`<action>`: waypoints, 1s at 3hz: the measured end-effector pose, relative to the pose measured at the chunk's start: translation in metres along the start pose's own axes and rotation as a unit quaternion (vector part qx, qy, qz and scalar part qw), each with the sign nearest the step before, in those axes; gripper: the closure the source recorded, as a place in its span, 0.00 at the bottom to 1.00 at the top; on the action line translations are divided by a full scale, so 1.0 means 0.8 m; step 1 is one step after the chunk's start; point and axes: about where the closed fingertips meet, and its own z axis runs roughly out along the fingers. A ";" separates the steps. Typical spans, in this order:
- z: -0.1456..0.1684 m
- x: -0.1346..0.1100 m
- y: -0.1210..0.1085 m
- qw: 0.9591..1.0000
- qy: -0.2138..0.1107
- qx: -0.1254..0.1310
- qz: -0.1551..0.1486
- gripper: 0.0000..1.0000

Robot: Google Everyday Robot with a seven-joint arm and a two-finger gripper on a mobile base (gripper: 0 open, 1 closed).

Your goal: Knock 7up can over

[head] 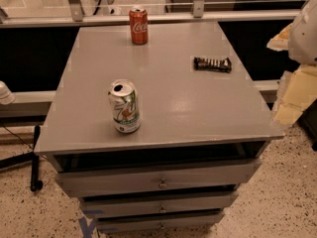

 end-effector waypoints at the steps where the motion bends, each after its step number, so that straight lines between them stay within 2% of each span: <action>1: 0.000 0.000 0.000 1.000 0.000 0.000 0.000 0.00; 2: 0.016 -0.021 -0.001 0.999 -0.053 0.000 -0.009 0.00; 3: 0.058 -0.074 0.006 0.988 -0.156 -0.010 -0.007 0.00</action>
Offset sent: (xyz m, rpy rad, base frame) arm 0.0275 0.0637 -0.0305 0.3628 -0.0996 0.1675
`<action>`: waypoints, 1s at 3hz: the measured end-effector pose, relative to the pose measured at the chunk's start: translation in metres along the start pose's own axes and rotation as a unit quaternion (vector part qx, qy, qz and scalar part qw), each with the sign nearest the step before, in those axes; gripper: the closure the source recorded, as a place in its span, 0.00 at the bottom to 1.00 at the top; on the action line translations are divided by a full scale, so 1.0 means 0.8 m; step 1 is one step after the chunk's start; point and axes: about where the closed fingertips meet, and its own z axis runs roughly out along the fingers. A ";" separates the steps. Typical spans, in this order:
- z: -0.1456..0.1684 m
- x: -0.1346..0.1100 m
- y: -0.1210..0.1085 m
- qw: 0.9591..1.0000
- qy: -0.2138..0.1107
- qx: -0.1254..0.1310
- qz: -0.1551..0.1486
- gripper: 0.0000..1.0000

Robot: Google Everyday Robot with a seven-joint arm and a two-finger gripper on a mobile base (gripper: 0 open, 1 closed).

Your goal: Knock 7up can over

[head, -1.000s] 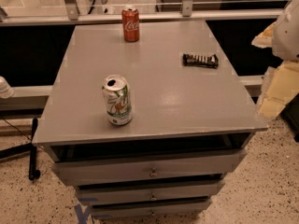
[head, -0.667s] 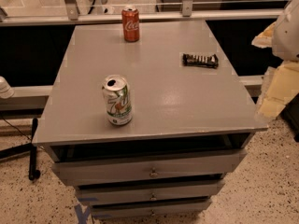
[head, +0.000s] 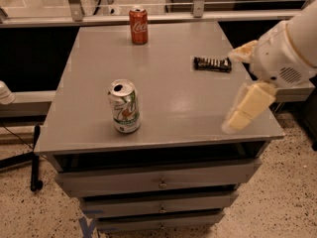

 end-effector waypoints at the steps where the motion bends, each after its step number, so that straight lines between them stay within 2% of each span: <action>1: 0.059 -0.059 0.006 0.994 -0.110 -0.017 0.024 0.00; 2: 0.098 -0.111 0.019 0.977 -0.197 -0.041 0.064 0.00; 3: 0.134 -0.159 0.036 0.956 -0.268 -0.065 0.095 0.00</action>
Offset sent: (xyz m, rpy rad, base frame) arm 0.0275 0.1825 -0.0363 0.7180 0.1028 -0.0032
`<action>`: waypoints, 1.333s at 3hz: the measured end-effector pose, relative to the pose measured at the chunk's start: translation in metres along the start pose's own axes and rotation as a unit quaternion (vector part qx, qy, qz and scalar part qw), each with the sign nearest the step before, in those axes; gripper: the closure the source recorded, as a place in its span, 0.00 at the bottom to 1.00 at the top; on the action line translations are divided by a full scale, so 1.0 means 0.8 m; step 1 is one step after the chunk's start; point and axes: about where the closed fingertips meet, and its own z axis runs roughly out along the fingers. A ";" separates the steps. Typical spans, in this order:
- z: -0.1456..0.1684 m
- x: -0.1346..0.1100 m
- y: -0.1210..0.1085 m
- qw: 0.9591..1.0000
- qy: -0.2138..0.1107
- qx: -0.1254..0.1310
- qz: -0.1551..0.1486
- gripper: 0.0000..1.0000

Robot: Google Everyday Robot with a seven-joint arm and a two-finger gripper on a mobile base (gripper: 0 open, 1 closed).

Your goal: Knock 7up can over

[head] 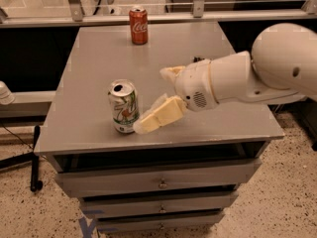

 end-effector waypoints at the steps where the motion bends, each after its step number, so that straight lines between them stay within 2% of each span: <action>1: 0.043 -0.010 0.011 0.999 -0.048 -0.013 0.021 0.00; 2: 0.075 -0.024 0.007 0.996 -0.082 -0.016 0.029 0.00; 3: 0.096 -0.030 -0.014 0.995 -0.096 -0.008 0.029 0.00; 4: 0.104 -0.041 -0.050 0.995 -0.097 0.010 0.015 0.00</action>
Offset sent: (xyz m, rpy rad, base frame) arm 0.0306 0.0875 -0.0171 0.2702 0.0132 -0.0096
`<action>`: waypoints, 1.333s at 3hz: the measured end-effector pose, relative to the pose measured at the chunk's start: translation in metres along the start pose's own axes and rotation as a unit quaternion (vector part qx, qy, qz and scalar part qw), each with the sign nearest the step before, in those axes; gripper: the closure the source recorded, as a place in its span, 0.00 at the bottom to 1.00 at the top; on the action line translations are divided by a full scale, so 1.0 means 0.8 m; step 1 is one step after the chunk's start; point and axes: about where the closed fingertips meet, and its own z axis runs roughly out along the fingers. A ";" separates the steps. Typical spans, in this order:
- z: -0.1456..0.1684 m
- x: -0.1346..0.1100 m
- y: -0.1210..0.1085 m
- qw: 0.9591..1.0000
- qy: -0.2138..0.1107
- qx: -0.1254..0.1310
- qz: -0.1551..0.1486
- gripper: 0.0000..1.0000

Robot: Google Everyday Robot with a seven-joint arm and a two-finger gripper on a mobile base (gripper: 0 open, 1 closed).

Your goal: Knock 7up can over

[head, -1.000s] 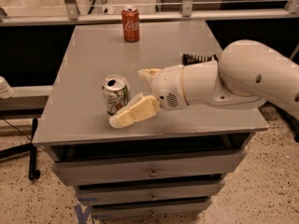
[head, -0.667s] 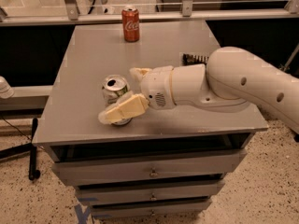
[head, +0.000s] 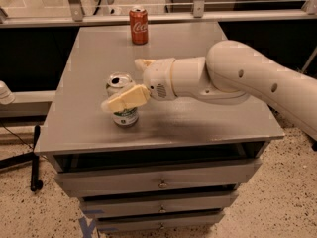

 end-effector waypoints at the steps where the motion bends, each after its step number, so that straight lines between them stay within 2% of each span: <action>1: -0.004 -0.019 -0.049 1.000 0.003 0.027 -0.013 0.00; 2: -0.019 -0.060 -0.106 0.997 -0.002 0.071 -0.021 0.00; 3: -0.032 -0.082 -0.141 0.995 -0.002 0.097 -0.023 0.00; 4: -0.052 -0.074 -0.151 0.994 0.005 0.105 -0.026 0.00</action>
Offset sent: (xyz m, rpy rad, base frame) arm 0.1412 -0.0570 0.0966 -0.0219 -0.1268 -0.2389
